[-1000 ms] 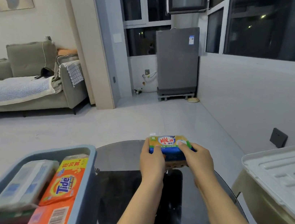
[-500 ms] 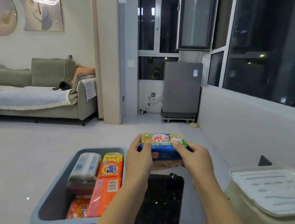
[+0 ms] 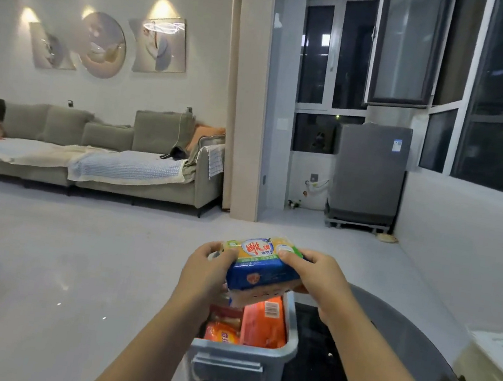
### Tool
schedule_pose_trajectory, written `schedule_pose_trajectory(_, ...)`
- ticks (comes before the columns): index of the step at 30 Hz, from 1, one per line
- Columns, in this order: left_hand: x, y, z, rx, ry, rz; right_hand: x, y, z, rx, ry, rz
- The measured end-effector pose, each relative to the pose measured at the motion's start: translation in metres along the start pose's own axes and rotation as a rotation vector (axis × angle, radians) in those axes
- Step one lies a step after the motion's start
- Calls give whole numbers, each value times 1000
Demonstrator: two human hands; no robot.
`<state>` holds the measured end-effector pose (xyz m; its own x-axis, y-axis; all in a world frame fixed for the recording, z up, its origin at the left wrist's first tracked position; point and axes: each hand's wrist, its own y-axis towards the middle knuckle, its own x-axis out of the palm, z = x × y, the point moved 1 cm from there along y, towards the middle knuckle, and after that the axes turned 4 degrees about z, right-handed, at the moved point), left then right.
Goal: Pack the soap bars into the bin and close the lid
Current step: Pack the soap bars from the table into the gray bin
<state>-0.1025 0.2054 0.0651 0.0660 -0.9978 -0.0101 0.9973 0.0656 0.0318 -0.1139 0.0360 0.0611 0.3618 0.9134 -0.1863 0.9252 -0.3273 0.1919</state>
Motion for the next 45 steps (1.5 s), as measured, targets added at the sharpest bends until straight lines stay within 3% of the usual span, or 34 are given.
schedule_pose_trajectory(9,-50,6,-13,-167,122,-146,39,28,15,32,-48,-291)
schedule_pose_trajectory(13,-55,1,-22,-262,126,-267,44,41,18,64,-149,-497)
schedule_pose_trajectory(21,-65,2,-17,-288,271,-370,64,55,14,81,-260,-729)
schedule_pose_trajectory(28,-60,18,-21,-151,705,-386,71,59,26,54,-379,-768)
schedule_pose_trajectory(34,-47,33,-24,-129,1024,-426,73,56,27,-69,-599,-811)
schedule_pose_trajectory(37,-41,36,-29,-49,1206,-366,78,52,35,-140,-755,-781)
schedule_pose_trajectory(42,-38,39,-36,146,1449,-273,82,45,45,-150,-651,-699)
schedule_pose_trajectory(45,-39,41,-43,154,1387,-205,83,39,53,-168,-589,-638)
